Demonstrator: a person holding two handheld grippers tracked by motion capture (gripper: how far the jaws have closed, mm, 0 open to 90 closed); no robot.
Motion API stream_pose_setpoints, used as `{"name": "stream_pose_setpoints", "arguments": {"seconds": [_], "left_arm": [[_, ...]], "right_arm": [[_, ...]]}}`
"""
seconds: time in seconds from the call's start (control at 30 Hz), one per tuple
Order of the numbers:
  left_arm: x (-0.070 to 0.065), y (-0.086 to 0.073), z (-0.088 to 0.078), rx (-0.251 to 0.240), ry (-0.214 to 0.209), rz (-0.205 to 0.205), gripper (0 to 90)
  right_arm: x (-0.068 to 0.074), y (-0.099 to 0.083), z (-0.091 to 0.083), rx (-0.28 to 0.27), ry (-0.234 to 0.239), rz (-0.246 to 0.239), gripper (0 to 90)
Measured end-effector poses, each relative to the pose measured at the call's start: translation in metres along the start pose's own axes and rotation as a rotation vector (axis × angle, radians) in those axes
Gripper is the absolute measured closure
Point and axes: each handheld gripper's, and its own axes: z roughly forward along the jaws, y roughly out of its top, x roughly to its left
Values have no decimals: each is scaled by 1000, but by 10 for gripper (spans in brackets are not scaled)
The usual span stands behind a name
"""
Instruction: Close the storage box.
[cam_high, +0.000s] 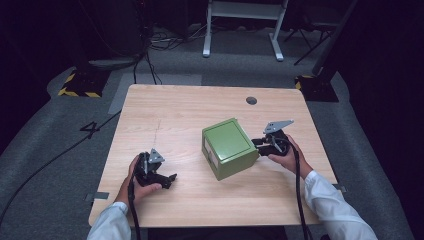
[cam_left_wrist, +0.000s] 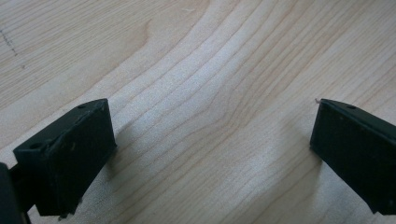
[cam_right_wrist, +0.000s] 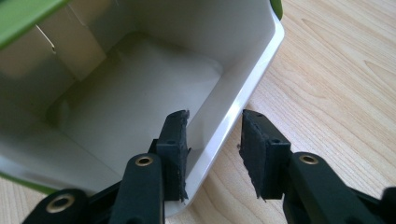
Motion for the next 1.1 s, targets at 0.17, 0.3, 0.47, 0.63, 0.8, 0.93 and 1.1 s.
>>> {"name": "stream_pose_setpoints", "arguments": {"seconds": [0.17, 0.3, 0.47, 0.63, 0.8, 0.93, 1.1], "left_arm": [[0, 0, 0, 0, 0, 0, 0], [0, 0, 0, 0, 0, -1, 1], [0, 0, 0, 0, 3, 6, 1], [0, 0, 0, 1, 3, 4, 3], [0, 0, -1, 0, 2, 4, 3], [0, 0, -1, -1, 3, 5, 3], [0, 0, -1, 0, 3, 6, 3]], "right_arm": [[0, 1, 0, 6, -17, -19, 563], [-1, 1, -1, 5, -20, -18, 547], [-2, 2, -7, -4, -41, -26, 488], [-5, 2, -14, -16, -52, -29, 440], [-5, 2, -21, -30, -76, -40, 403], [-6, 2, -25, -26, -101, -44, 381], [-6, 2, -28, -22, -106, -51, 347]]}}
